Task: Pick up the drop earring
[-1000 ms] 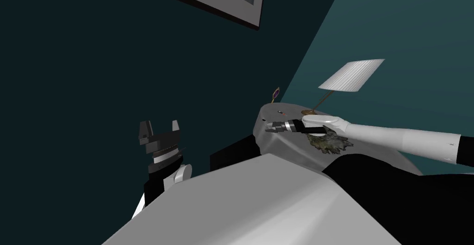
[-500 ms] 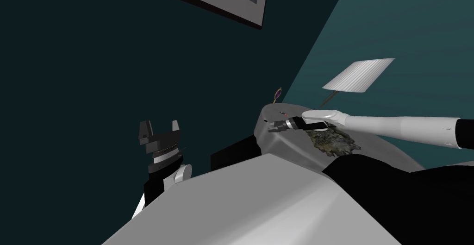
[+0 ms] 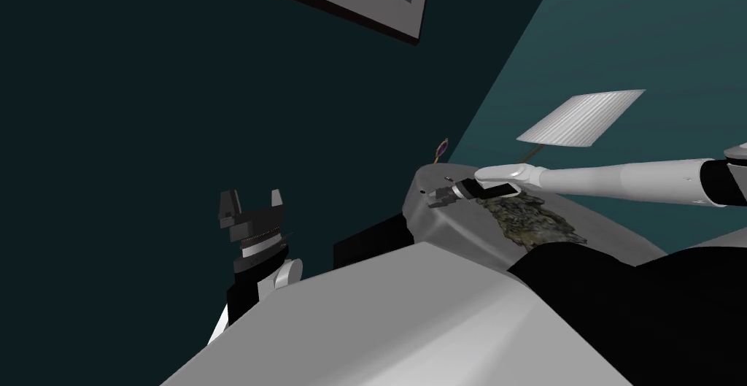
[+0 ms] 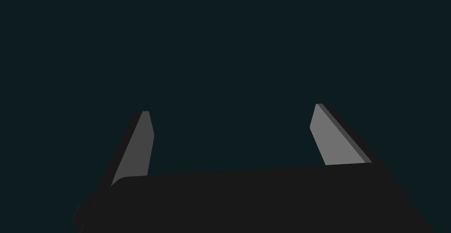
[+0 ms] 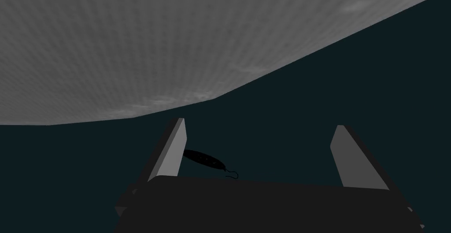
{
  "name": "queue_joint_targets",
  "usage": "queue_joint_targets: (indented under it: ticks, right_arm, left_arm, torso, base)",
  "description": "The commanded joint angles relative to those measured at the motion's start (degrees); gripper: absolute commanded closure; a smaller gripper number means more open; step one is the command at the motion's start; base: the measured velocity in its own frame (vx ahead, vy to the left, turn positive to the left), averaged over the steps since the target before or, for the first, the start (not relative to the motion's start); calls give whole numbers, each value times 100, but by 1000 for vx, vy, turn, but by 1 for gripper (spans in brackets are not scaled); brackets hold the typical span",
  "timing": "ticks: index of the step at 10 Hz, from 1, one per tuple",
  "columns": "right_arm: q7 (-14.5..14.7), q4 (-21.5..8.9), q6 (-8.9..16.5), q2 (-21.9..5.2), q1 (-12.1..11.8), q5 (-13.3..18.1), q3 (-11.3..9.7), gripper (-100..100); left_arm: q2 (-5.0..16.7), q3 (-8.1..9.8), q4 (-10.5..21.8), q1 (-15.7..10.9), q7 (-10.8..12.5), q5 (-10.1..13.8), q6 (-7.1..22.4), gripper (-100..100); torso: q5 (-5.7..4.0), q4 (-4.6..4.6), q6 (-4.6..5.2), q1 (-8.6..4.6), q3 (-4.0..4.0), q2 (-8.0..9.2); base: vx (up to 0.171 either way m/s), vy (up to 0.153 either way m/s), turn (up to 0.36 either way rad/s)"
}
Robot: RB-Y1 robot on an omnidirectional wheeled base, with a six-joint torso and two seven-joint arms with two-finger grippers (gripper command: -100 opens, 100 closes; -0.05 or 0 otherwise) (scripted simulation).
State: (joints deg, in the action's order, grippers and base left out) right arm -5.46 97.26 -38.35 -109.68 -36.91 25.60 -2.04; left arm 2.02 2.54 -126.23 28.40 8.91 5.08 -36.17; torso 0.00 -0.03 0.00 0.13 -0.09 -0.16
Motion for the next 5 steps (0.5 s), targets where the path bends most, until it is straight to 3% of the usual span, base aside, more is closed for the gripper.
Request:
queue_joint_targets:
  ticks: [1,2,3,4,5]
  right_arm:
    - [-65,-14,-5,-149,-286,122,286,-100]
    - [-65,-14,-5,-149,-479,122,395,-100]
    - [-90,-107,-20,-403,-546,183,436,-100]
    - [-90,-107,-20,-403,-546,183,436,-100]
    - [-113,-190,-34,-627,-609,236,421,-100]
  left_arm:
    - [0,0,0,0,0,0,0,0]
    - [0,0,0,0,0,0,0,0]
    - [0,0,0,0,0,0,0,0]
    - [0,0,0,0,0,0,0,0]
    - [0,0,0,0,0,0,0,0]
  torso:
    - [0,0,0,0,0,0]
    - [-1,0,1,-2,1,1]
    - [-3,2,3,-8,4,8]
    - [-2,2,1,-5,4,6]
    - [-2,1,2,-4,3,6]
  base:
    - [26,16,22]
    - [10,4,3]
    - [18,15,35]
    - [21,14,26]
    - [27,17,40]
